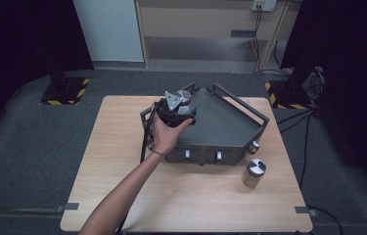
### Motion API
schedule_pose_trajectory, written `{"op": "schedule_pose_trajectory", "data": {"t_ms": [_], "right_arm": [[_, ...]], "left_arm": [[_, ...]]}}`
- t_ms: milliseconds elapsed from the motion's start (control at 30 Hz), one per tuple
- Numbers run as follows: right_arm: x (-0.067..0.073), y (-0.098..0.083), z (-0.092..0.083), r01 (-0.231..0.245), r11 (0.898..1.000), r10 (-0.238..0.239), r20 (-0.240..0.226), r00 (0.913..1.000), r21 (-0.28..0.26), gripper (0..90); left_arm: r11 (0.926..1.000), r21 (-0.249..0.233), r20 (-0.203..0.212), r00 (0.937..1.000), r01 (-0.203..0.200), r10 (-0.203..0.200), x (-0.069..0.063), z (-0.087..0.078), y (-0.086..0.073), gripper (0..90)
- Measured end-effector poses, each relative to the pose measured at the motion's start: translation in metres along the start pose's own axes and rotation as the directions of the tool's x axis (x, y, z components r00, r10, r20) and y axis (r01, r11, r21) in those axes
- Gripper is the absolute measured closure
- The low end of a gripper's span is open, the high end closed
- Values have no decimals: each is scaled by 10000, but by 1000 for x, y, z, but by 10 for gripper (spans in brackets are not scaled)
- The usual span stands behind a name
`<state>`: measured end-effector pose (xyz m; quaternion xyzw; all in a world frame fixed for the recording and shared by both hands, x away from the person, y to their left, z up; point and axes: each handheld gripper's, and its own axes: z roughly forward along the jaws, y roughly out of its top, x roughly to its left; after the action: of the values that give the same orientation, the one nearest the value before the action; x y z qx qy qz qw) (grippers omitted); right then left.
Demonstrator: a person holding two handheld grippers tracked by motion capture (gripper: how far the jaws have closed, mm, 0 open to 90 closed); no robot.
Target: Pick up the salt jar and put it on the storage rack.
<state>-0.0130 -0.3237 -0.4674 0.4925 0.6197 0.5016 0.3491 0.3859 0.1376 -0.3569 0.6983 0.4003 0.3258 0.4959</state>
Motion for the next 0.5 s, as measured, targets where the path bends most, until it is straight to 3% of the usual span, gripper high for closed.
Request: {"op": "schedule_pose_trajectory", "data": {"t_ms": [500], "right_arm": [[2, 0, 0, 180, 9998, -180, -135, 9997, -28, 50]], "left_arm": [[9995, -114, 80, 9995, -306, 307, -3, -43, -12, 0]]}}
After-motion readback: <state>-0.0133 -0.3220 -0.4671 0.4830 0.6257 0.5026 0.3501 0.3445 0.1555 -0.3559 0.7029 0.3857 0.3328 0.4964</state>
